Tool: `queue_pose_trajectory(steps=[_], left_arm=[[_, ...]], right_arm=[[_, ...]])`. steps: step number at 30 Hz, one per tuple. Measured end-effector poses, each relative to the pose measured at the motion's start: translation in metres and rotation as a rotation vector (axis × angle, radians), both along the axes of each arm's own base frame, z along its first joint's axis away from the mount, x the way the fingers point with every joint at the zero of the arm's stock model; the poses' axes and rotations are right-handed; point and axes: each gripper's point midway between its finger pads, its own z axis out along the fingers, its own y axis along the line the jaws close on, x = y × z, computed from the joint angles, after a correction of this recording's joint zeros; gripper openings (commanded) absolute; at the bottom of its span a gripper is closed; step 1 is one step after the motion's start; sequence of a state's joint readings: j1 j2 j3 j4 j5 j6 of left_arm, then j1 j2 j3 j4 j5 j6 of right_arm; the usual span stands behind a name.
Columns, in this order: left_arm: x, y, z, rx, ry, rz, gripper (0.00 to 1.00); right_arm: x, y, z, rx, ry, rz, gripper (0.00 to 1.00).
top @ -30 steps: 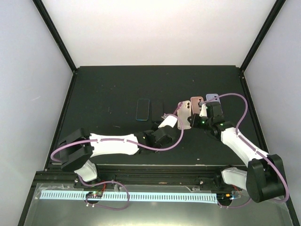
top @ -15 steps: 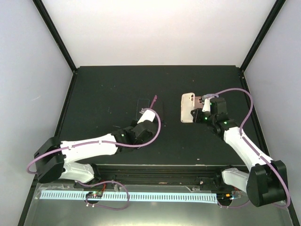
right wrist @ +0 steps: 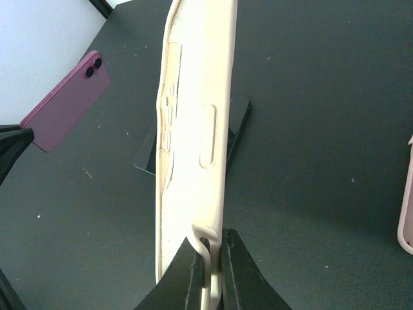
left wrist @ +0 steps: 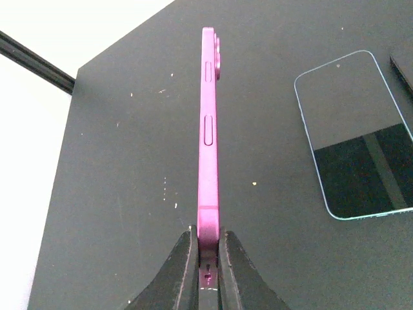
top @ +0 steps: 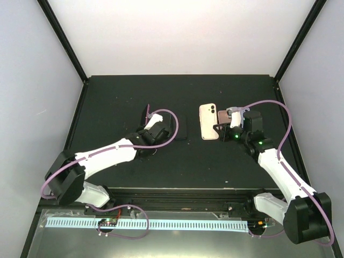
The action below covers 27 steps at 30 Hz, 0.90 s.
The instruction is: Take the phone out of the phone case
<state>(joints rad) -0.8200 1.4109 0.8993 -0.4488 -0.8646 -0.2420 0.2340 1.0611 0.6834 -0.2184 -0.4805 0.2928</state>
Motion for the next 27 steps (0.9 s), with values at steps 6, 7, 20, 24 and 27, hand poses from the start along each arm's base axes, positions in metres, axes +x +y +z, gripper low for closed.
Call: queue_pose_trajectory(steps=[6,7,20,24,27], left_arm=[[0.001,0.002,-0.005,0.088,0.008,-0.047,0.02],[0.003,0.002,-0.007,0.110,0.008,-0.046,0.02],[0.013,0.010,-0.069,0.440,0.163,-0.020,0.01],[0.016,0.007,-0.069,0.449,0.154,-0.030,0.02],[0.018,0.006,-0.078,0.473,0.161,-0.035,0.02]], right_arm=[[-0.002,0.002,0.001,0.006,-0.003,0.018,0.01],[-0.002,0.003,0.001,0.007,-0.002,0.020,0.01],[-0.006,0.006,0.002,0.020,0.006,0.042,0.01],[-0.006,0.006,0.002,0.021,0.006,0.043,0.01],[-0.006,0.007,0.002,0.023,0.007,0.047,0.01]])
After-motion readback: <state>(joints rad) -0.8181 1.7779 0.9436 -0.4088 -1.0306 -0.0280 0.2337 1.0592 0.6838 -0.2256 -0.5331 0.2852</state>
